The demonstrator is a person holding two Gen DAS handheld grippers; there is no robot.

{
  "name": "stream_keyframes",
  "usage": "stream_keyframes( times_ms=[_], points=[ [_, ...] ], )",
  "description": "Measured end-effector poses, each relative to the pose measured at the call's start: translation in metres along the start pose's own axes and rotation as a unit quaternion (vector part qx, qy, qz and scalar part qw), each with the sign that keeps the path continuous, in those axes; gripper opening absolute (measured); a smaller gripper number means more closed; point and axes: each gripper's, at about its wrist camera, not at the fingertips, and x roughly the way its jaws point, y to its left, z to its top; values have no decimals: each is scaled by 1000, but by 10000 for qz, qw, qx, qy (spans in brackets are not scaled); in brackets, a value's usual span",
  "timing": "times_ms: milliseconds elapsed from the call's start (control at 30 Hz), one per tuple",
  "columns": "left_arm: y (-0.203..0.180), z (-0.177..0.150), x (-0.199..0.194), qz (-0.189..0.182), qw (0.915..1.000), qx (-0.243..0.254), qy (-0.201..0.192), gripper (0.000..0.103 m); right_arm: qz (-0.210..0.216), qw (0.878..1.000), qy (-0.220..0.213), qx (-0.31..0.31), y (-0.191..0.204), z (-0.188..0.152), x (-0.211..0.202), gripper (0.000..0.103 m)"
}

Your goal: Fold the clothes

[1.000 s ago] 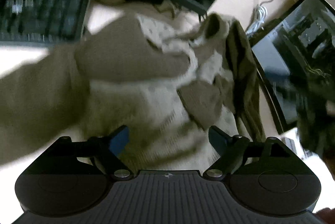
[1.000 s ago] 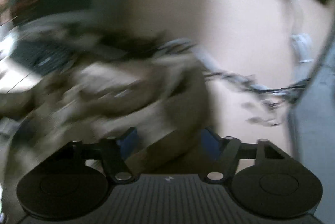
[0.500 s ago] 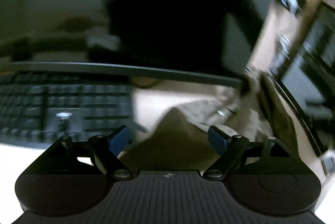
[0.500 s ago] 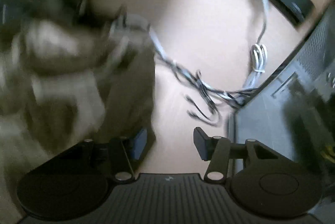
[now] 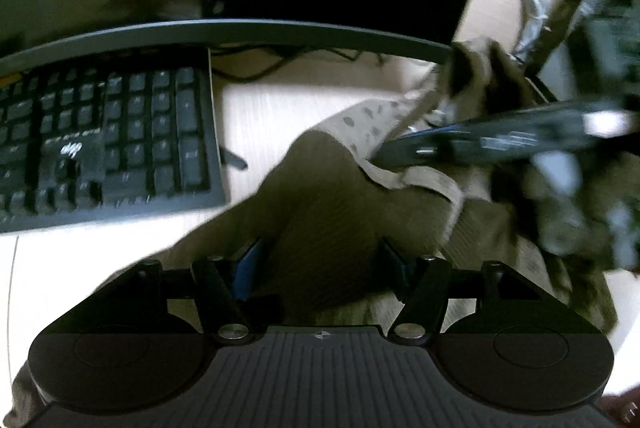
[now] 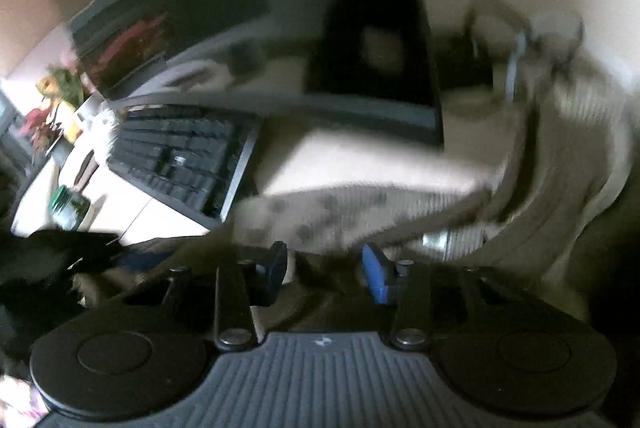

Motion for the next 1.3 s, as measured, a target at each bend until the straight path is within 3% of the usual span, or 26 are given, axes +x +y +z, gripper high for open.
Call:
stream_keyframes(
  times_ms=[133,233,333,433,500,667,833,867,900,933,967,1000,1067,1100,1133,1200,1300],
  points=[
    [-2,-18,-39,246,9993,260,-85,75,971,9927,234,680,0,-10,5,65],
    [-9,-25,-63,278,9978,516,-306,87,1690,9776,408,1184,1,-17,8,68],
    [-18,-23,-80,323,9949,792,-540,89,2395,9545,579,1679,1,-24,12,68],
    [-29,-19,-97,353,9903,1062,-829,94,3324,9172,248,2181,10,-20,1,68],
    [-36,-16,-106,269,9861,1260,-1045,95,3663,9032,57,2236,18,-15,-13,68],
    [-47,-3,-100,47,9775,1736,-1195,99,3874,9033,-52,1842,47,-9,-41,68],
    [-46,2,-78,-551,9785,1728,-977,98,3985,9032,18,1595,64,-17,-66,68],
    [-49,-4,-76,-570,9790,1765,-851,95,3953,9056,50,1538,67,-20,-70,68],
    [-52,-10,-74,-588,9792,1802,-725,85,3813,9139,71,1392,70,-22,-77,68],
    [-55,-15,-71,-606,9792,1839,-599,77,3638,9235,89,1218,71,-24,-84,68],
    [-58,-21,-69,-624,9791,1875,-473,75,3331,9380,21,957,72,-25,-95,68],
    [-59,-28,-67,-644,9797,1864,-353,75,2977,9523,-74,668,72,-25,-106,68],
    [-49,-44,-64,-691,9851,1563,-179,75,1844,9822,-371,-35,73,-24,-121,68],
    [-44,-47,-65,-713,9876,1384,-204,75,1235,9902,-524,-396,74,-23,-129,68],
    [-40,-50,-65,-734,9897,1205,-230,75,581,9935,-630,-748,72,-23,-129,68],
    [-32,-57,-67,-776,9930,847,-280,73,-586,9873,-739,-1275,64,-23,-120,68],
    [-19,-67,-70,-836,9954,307,-355,73,-1223,9811,-629,-1364,40,-23,-82,68]
  ],
)
